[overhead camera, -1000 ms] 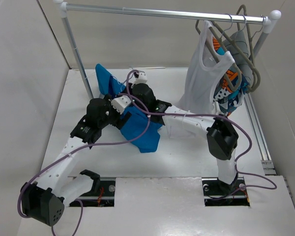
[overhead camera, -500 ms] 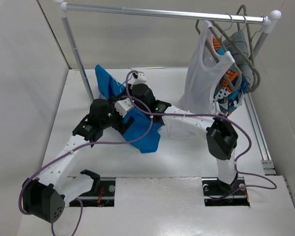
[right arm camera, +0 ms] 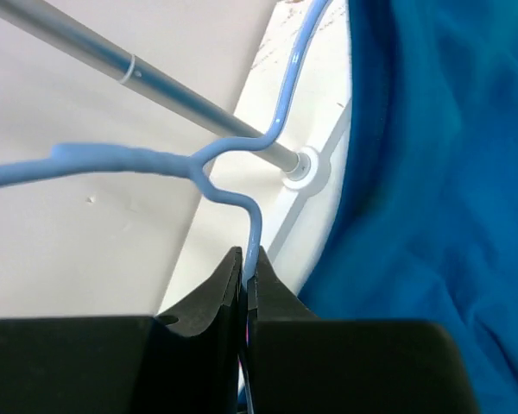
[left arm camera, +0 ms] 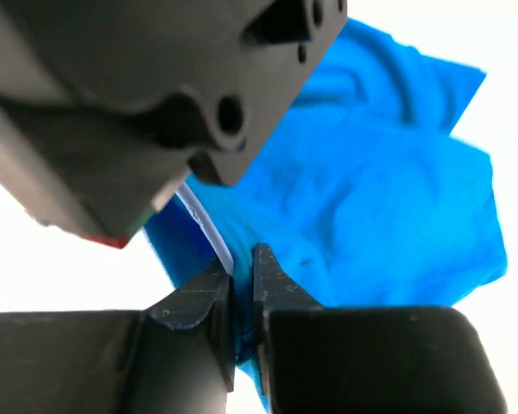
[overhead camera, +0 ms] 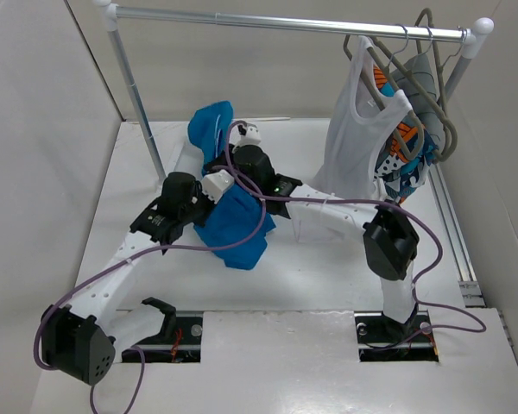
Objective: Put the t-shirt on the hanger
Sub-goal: Place tshirt on hanger
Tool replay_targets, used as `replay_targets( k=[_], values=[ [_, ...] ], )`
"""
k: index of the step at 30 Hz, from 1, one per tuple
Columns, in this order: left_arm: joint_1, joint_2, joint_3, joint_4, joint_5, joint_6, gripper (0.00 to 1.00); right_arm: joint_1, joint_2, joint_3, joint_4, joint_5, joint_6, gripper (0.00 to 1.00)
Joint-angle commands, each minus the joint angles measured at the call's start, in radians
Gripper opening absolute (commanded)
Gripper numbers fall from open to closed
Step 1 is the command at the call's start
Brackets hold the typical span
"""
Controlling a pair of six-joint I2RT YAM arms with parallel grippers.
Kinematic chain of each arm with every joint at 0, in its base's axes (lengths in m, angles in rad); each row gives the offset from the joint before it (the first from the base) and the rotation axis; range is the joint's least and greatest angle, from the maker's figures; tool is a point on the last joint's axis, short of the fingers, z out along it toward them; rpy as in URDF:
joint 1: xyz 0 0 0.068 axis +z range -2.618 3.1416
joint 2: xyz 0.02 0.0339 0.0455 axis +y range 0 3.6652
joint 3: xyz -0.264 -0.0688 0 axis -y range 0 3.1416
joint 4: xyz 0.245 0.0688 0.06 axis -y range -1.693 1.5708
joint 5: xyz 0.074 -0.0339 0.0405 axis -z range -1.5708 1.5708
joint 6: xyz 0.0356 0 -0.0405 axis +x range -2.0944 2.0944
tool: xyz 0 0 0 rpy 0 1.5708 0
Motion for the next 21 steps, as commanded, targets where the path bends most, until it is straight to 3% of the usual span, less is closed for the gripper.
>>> replay_targets(
  k=[1,5,6,9,10,12,14,17,21],
  values=[
    [-0.017,-0.005,0.05,-0.108,0.078,-0.019,0.0,0.002,-0.071,0.021,0.112,0.011,-0.052,0.0],
    [-0.006,-0.025,0.07,-0.097,0.132,-0.118,0.0,-0.008,-0.071,0.043,0.121,-0.018,-0.172,0.02],
    [0.006,-0.039,0.082,-0.097,0.153,-0.134,0.0,-0.018,-0.083,0.043,0.134,-0.018,-0.207,0.14],
    [0.046,-0.065,0.094,-0.051,0.2,-0.218,0.0,-0.031,-0.097,0.03,0.158,-0.082,-0.354,0.31],
    [0.062,-0.08,0.105,-0.04,0.2,-0.238,0.0,-0.059,-0.107,0.004,0.158,-0.105,-0.405,0.45],
    [0.075,-0.093,0.105,-0.005,0.209,-0.276,0.0,-0.084,-0.118,-0.023,0.158,-0.195,-0.434,0.59],
    [0.086,-0.102,0.105,0.018,0.209,-0.303,0.0,-0.119,-0.147,-0.084,0.189,-0.253,-0.46,0.81],
    [0.111,-0.102,0.096,0.03,0.209,-0.33,0.0,-0.141,-0.195,-0.135,0.213,-0.308,-0.517,1.0],
    [0.158,-0.111,0.087,0.073,0.221,-0.384,0.0,-0.15,-0.256,-0.126,0.117,-0.348,-0.727,1.0]
  ],
)
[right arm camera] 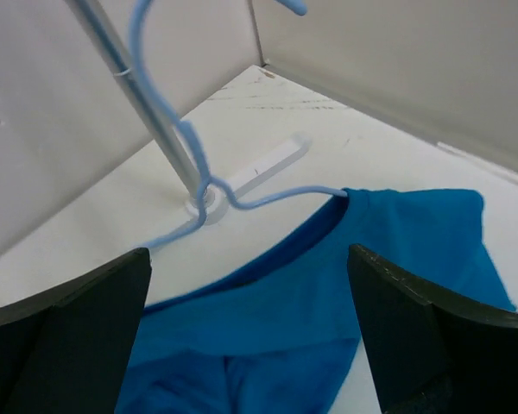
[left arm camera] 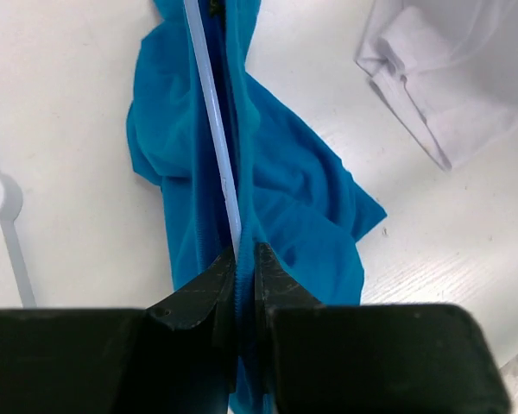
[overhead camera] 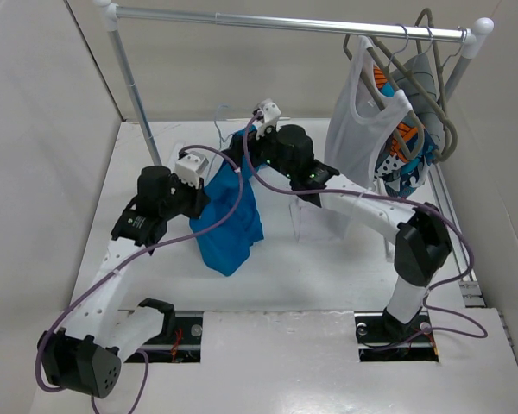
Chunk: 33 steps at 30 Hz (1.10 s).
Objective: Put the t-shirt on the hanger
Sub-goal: Place tshirt on hanger, then hang the hanger with tshirt onto the clothesline
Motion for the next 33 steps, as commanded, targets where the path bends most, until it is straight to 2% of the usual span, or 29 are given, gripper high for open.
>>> replay_targets(
  k=[1,4,7,15,22,33],
  values=[
    [0.042,-0.038,0.026,0.103,0.035,-0.08,0.0,0.013,-0.098,0.013,0.005,-0.096,-0.219,1.0],
    [0.054,-0.048,0.016,0.131,0.044,-0.097,0.0,0.002,-0.132,0.038,-0.077,-0.129,-0.298,1.0],
    [0.077,-0.07,0.041,0.131,0.035,-0.084,0.0,0.002,-0.196,-0.015,-0.104,-0.15,-0.36,1.0],
    [0.077,-0.226,0.142,0.148,-0.124,0.073,0.0,0.031,-0.386,-0.108,-0.254,0.024,-0.507,1.0],
    [0.077,-0.18,0.366,0.192,-0.228,0.035,0.0,0.031,-0.463,-0.119,-0.268,0.077,-0.57,1.0],
    [0.095,-0.137,0.473,0.237,-0.27,0.056,0.0,0.031,-0.549,-0.146,-0.277,0.155,-0.613,1.0]
  ],
)
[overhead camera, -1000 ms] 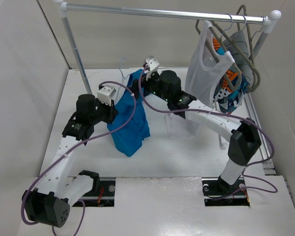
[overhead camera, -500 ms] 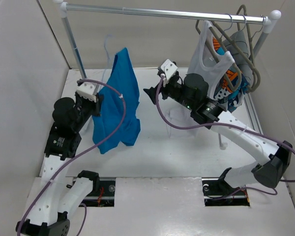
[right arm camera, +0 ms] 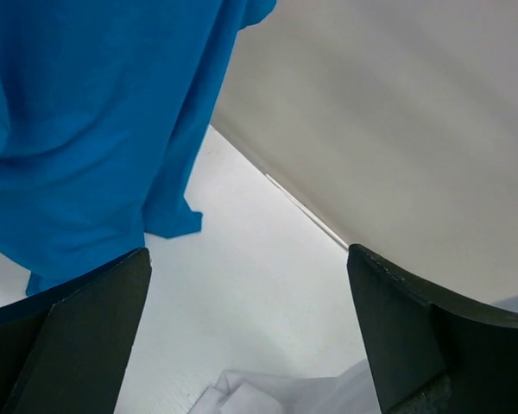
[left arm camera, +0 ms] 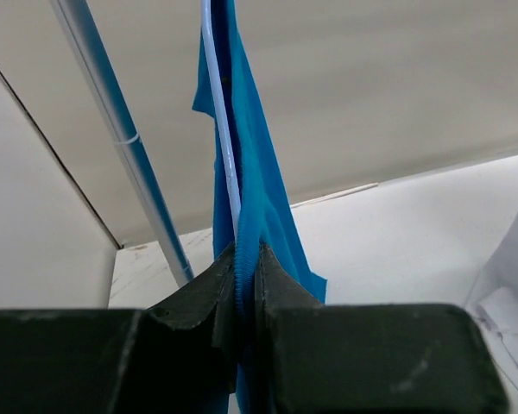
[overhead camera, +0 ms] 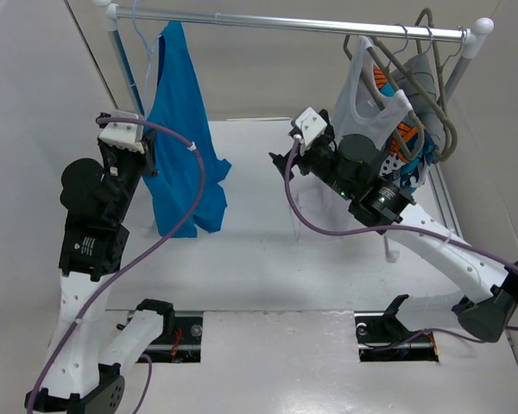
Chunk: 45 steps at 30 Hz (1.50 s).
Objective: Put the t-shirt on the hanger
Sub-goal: Hang the hanger with tshirt onto the clothesline
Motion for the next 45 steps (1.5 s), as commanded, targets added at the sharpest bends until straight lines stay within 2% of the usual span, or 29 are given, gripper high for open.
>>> replay_targets(
  k=[1,9,17,18,20,21,25,27,30,31,33,38,41,45],
  values=[
    [0.006,0.027,0.09,0.126,-0.02,0.021,0.0,0.005,-0.044,0.0,0.021,0.05,-0.03,1.0],
    [0.049,0.253,0.214,0.011,0.006,-0.032,0.0,0.005,-0.083,0.02,0.021,0.06,-0.074,1.0],
    [0.058,0.192,0.078,-0.009,0.038,-0.107,0.0,0.014,-0.179,-0.053,0.021,0.103,-0.083,1.0],
    [0.058,0.176,0.069,-0.021,0.052,-0.097,0.04,0.014,-0.179,-0.053,0.021,0.103,-0.083,1.0],
    [0.058,0.146,0.06,-0.021,0.079,-0.071,0.29,0.014,-0.179,-0.053,0.01,0.103,-0.103,1.0],
    [0.058,0.133,0.044,-0.021,0.116,-0.057,0.57,0.014,-0.179,-0.053,-0.004,0.103,-0.103,1.0],
    [0.058,0.055,0.0,-0.03,0.122,-0.015,1.0,0.014,-0.149,-0.041,-0.044,0.08,-0.113,1.0],
    [0.058,-0.009,-0.022,-0.001,0.078,0.012,1.0,0.014,-0.137,-0.053,-0.044,0.058,-0.113,1.0],
    [0.058,-0.127,-0.107,0.038,-0.068,0.021,1.0,0.003,-0.107,-0.085,-0.096,0.005,-0.113,1.0],
    [0.058,-0.162,-0.17,0.039,-0.141,0.031,1.0,0.003,-0.098,-0.095,-0.113,-0.015,-0.113,1.0],
    [0.058,-0.244,-0.242,0.049,-0.181,0.043,1.0,-0.007,-0.069,-0.13,-0.172,-0.048,-0.113,1.0],
    [0.058,-0.596,-0.556,-0.015,-0.162,0.158,1.0,-0.017,-0.047,-0.248,-0.242,-0.058,-0.091,1.0],
    [0.058,-0.766,-0.658,-0.134,-0.148,0.232,1.0,-0.026,-0.047,-0.346,-0.231,-0.049,-0.071,1.0],
    [0.058,-0.879,-0.776,-0.247,-0.093,0.277,1.0,-0.046,-0.058,-0.455,-0.231,-0.049,-0.051,1.0]
  ],
)
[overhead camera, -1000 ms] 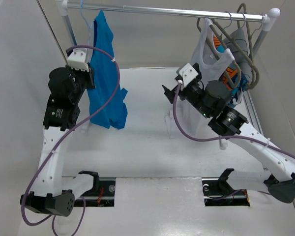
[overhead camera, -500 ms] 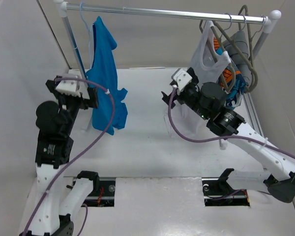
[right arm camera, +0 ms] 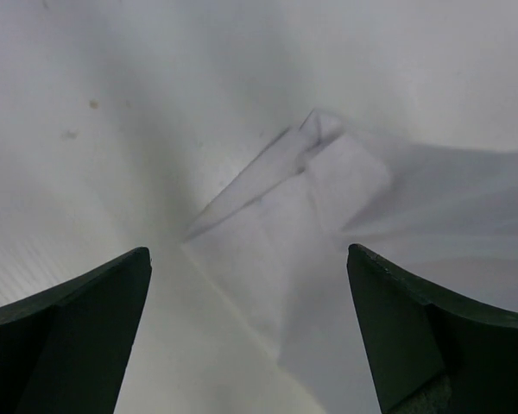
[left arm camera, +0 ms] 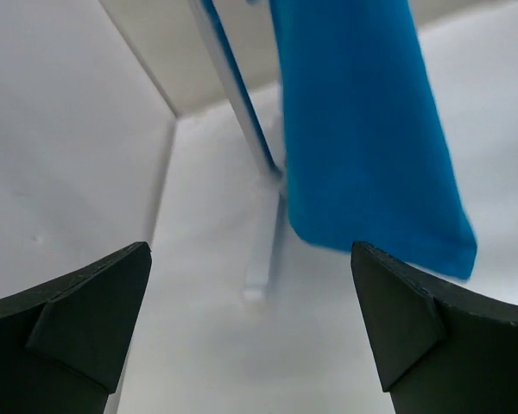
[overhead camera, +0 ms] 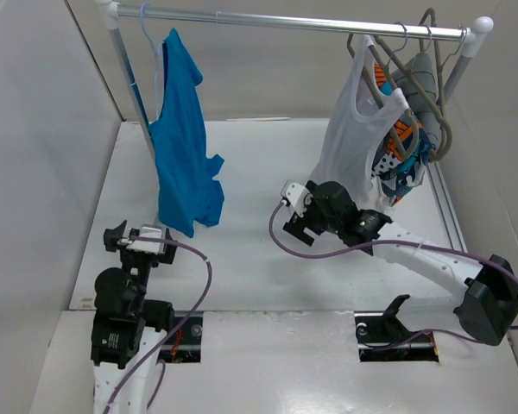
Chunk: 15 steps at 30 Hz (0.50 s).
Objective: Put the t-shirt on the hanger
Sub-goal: Hang the hanger with tshirt onto the clothesline
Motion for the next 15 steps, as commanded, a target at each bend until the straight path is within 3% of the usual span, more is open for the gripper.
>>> replay_targets(
  k=[1,8,15],
  values=[
    [0.001,-0.082,-0.067,-0.087,0.047,0.088,1.0,-0.02,-0.039,-0.063,0.022,-0.013,0.039,1.0],
    [0.001,-0.016,-0.069,-0.124,0.166,0.186,1.0,-0.044,-0.13,-0.222,0.056,-0.013,0.077,1.0],
    [0.001,0.039,-0.069,-0.124,0.145,0.186,1.0,-0.044,-0.302,-0.359,-0.002,0.079,0.141,1.0]
  ],
)
